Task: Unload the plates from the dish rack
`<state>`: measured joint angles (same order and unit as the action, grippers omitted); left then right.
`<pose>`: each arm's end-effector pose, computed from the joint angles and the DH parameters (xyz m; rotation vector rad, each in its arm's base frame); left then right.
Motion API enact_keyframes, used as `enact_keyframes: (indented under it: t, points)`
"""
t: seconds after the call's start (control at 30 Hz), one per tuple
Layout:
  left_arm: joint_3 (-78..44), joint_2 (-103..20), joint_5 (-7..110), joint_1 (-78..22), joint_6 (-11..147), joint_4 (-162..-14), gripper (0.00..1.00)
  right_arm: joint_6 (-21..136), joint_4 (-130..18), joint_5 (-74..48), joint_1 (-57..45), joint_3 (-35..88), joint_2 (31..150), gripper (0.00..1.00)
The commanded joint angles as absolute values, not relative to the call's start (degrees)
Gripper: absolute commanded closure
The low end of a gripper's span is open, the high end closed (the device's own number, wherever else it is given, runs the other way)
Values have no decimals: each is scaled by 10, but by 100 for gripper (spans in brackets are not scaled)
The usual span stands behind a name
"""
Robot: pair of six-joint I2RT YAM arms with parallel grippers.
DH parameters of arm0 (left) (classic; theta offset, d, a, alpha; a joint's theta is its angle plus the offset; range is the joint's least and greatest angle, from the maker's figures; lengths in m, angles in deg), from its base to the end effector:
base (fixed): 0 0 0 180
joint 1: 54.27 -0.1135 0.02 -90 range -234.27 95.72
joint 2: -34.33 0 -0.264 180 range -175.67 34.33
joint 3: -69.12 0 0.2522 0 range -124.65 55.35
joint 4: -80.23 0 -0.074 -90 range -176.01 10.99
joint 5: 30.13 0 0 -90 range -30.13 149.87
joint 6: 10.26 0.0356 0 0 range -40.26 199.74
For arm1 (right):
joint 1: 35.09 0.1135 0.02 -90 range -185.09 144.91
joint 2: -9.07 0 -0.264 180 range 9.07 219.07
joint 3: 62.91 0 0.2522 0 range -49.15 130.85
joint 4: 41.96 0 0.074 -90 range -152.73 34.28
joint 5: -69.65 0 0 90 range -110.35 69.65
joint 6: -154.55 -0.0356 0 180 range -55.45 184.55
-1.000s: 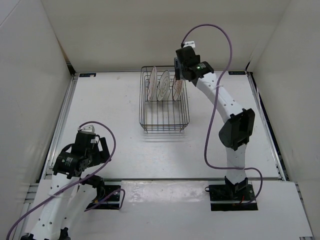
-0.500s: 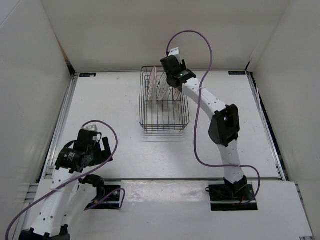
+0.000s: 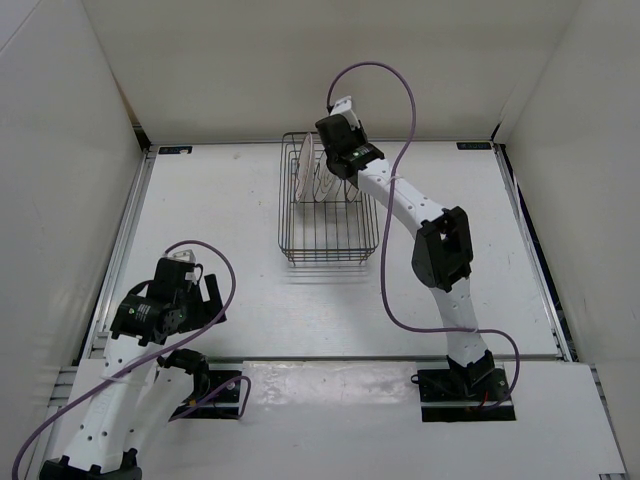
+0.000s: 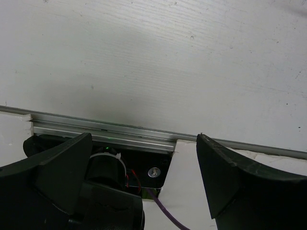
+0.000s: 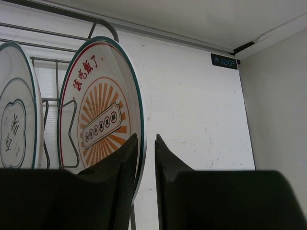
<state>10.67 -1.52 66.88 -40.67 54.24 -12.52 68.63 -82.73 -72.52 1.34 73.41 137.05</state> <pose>0.0843 -0.0159 0.2662 -0.3150 2.6660 -0.0471 0.4294 0.2819 0.3068 -0.1769 1.9440 -0.5978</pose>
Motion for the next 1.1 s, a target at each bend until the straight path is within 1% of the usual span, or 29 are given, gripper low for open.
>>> enact_keyframes:
  t: [0.0,0.27,0.47,0.67,0.8,0.83,0.97,1.07]
  points:
    - [103,-14,661,-409,545,-124,0,682,-809,-749,16,740,1380,77]
    - [105,-14,659,-411,544,-128,0,670,-808,-762,17,743,1384,100]
    - [104,-16,655,-415,545,-129,0,670,-806,-777,18,752,1385,100]
    - [106,-14,654,-414,545,-131,0,675,-785,-787,21,761,1362,100]
    - [106,-12,651,-414,545,-130,0,703,-752,-807,24,771,1344,100]
    - [105,-13,651,-415,544,-131,0,732,-745,-813,30,773,1341,100]
    - [107,-13,651,-414,543,-131,0,797,-667,-823,41,773,1319,100]
    - [107,-13,651,-415,545,-131,0,809,-651,-829,43,778,1306,100]
